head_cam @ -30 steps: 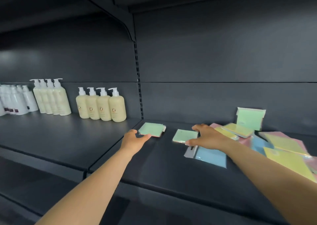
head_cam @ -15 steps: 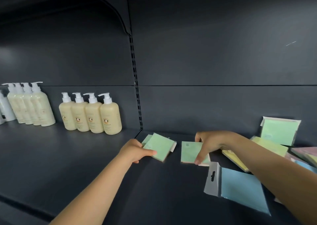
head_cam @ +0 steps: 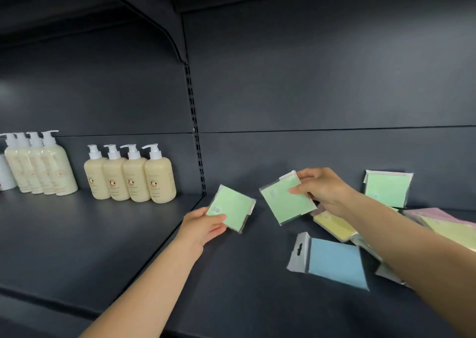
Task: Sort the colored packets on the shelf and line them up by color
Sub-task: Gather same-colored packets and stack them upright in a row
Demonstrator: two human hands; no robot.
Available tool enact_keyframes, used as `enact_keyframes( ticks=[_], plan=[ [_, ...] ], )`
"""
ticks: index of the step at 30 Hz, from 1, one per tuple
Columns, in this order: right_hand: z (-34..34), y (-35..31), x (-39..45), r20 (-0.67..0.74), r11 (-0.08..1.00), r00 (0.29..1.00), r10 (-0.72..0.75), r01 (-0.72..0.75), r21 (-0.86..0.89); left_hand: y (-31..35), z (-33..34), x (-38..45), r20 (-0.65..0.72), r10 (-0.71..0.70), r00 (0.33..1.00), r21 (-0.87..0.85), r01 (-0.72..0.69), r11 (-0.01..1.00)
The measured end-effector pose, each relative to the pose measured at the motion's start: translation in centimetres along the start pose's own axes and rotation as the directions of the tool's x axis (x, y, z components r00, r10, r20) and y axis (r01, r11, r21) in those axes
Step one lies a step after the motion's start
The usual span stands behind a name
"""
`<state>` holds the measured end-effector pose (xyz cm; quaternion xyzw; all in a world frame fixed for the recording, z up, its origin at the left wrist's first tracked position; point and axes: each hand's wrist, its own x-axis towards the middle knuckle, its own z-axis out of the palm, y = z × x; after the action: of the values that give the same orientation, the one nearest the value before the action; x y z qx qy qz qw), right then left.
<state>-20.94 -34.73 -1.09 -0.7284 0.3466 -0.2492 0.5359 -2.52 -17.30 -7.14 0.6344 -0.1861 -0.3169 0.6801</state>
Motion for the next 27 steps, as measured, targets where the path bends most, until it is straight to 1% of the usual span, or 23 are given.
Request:
enact_keyframes(
  ticks=[4, 6, 8, 11, 12, 13, 15, 16, 18, 20, 21, 23, 25, 27],
  plan=[
    [-3.6, -0.1, -4.4, -0.069, 0.991, 0.989, -0.132, 0.134, 0.021, -0.3, 2.8, -3.6, 0.100, -0.017, 0.995, -0.154, 0.033, 0.988],
    [-5.4, 0.3, -7.4, -0.120, 0.981, 0.973, -0.196, 0.195, -0.014, -0.5, 4.6, -5.9, 0.148, -0.006, 0.989, -0.197, 0.035, 0.980],
    [-7.5, 1.1, -10.6, -0.166, 0.981, 0.966, -0.196, 0.195, -0.025, -0.8, 6.6, -8.5, 0.204, 0.007, 0.979, -0.237, 0.043, 0.971],
    [-10.7, 3.5, -15.1, -0.238, 0.996, 0.968, -0.085, 0.089, 0.005, -1.7, 9.8, -12.7, 0.273, -0.005, 0.962, -0.265, 0.080, 0.961],
    [-11.8, 4.2, -16.7, -0.251, 0.997, 0.968, -0.022, 0.039, 0.063, -2.1, 10.9, -14.1, 0.293, -0.012, 0.956, -0.268, 0.095, 0.959],
    [-12.8, 4.8, -18.4, -0.236, 0.988, 0.970, 0.055, -0.018, 0.156, -2.5, 12.0, -15.6, 0.312, -0.015, 0.950, -0.269, 0.103, 0.958],
    [-14.9, 5.6, -21.9, -0.136, 0.925, 0.973, 0.187, -0.128, 0.358, -3.2, 14.3, -18.4, 0.343, -0.018, 0.939, -0.276, 0.119, 0.954],
    [-15.9, 5.9, -23.6, -0.082, 0.885, 0.970, 0.228, -0.171, 0.432, -3.5, 15.4, -19.8, 0.357, -0.020, 0.934, -0.286, 0.130, 0.949],
    [-17.9, 6.5, -26.7, 0.004, 0.842, 0.966, 0.257, -0.226, 0.491, -3.9, 17.6, -22.4, 0.358, -0.042, 0.933, -0.306, 0.159, 0.939],
    [-19.7, 7.0, -29.2, 0.017, 0.834, 0.968, 0.251, -0.225, 0.503, -4.2, 19.4, -24.3, 0.361, -0.060, 0.931, -0.278, 0.168, 0.946],
    [-20.7, 7.3, -30.1, -0.015, 0.837, 0.968, 0.250, -0.208, 0.506, -4.3, 20.4, -25.1, 0.362, -0.065, 0.930, -0.252, 0.165, 0.954],
    [-22.8, 7.9, -31.7, -0.143, 0.846, 0.959, 0.246, -0.140, 0.514, -4.4, 22.3, -26.5, 0.352, -0.064, 0.934, -0.221, 0.149, 0.964],
    [-25.1, 9.1, -32.4, -0.282, 0.862, 0.933, 0.225, -0.056, 0.504, -4.4, 24.3, -27.7, 0.340, -0.054, 0.939, -0.218, 0.134, 0.967],
    [-27.5, 10.8, -32.4, -0.397, 0.883, 0.893, 0.214, -0.003, 0.469, -4.4, 26.4, -28.6, 0.342, -0.041, 0.939, -0.227, 0.125, 0.966]
  ],
)
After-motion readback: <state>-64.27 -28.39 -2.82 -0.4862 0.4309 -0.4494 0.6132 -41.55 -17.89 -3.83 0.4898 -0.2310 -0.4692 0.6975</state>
